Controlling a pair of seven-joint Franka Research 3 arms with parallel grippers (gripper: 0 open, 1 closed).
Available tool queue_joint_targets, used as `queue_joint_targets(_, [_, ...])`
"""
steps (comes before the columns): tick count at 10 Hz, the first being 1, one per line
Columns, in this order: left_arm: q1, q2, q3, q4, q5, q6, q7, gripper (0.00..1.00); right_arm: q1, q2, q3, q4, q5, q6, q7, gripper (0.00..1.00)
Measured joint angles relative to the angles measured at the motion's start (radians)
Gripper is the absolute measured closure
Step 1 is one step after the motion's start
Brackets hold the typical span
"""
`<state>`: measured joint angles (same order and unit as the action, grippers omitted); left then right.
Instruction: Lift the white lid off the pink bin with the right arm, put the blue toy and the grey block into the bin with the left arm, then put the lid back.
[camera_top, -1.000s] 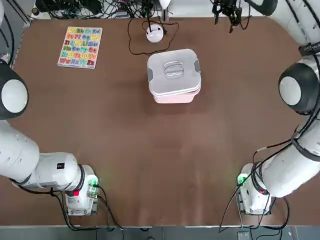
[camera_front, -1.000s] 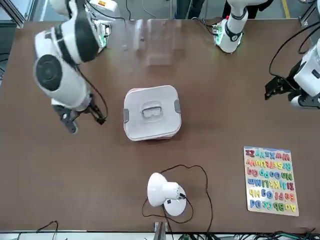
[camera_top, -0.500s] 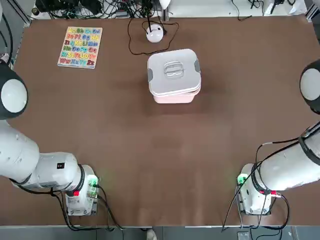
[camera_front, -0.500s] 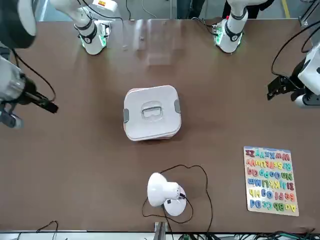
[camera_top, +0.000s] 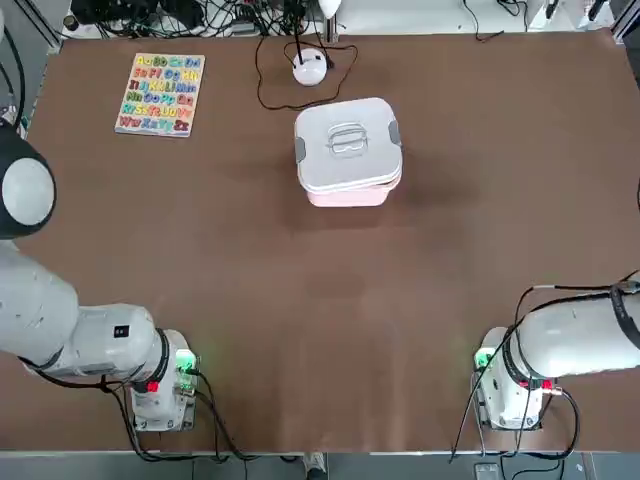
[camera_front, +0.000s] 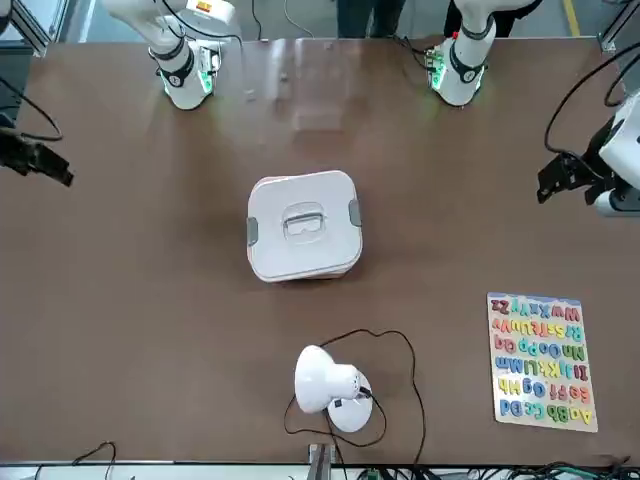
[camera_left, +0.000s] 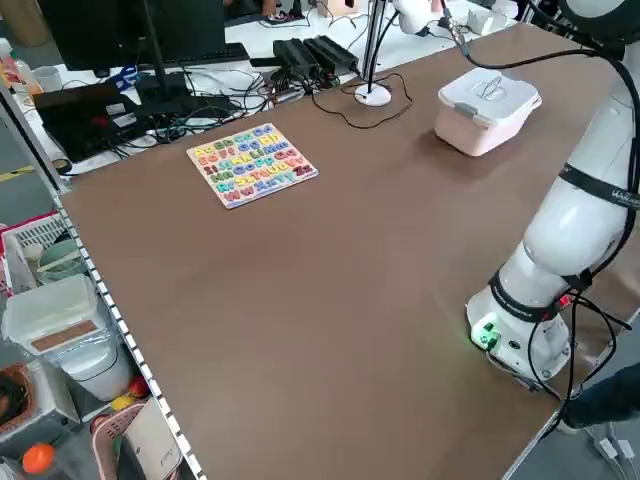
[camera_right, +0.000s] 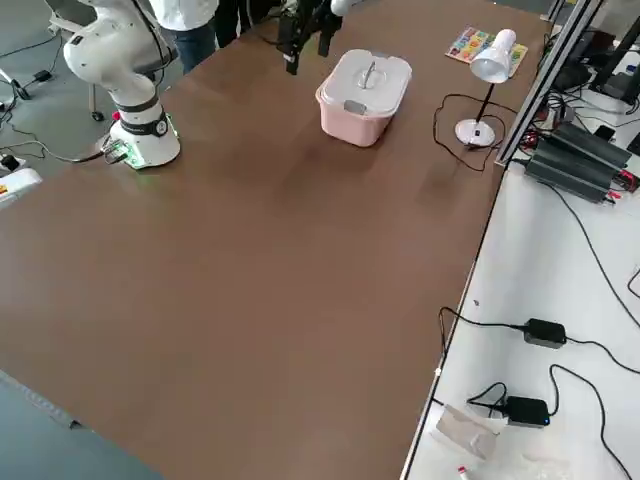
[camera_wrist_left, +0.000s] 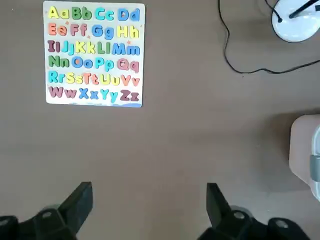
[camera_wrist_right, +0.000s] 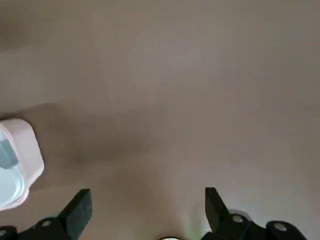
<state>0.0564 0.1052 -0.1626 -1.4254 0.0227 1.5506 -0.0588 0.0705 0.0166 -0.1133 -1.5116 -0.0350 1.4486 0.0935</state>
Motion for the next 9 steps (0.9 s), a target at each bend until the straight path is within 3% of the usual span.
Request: queue_joint_targets(9, [0.000,0.000,0.000,0.000,0.000,0.000,0.000,0.00,-0.023,-0.011,0.004,-0.028,0.000,0.005,-0.128,0.00])
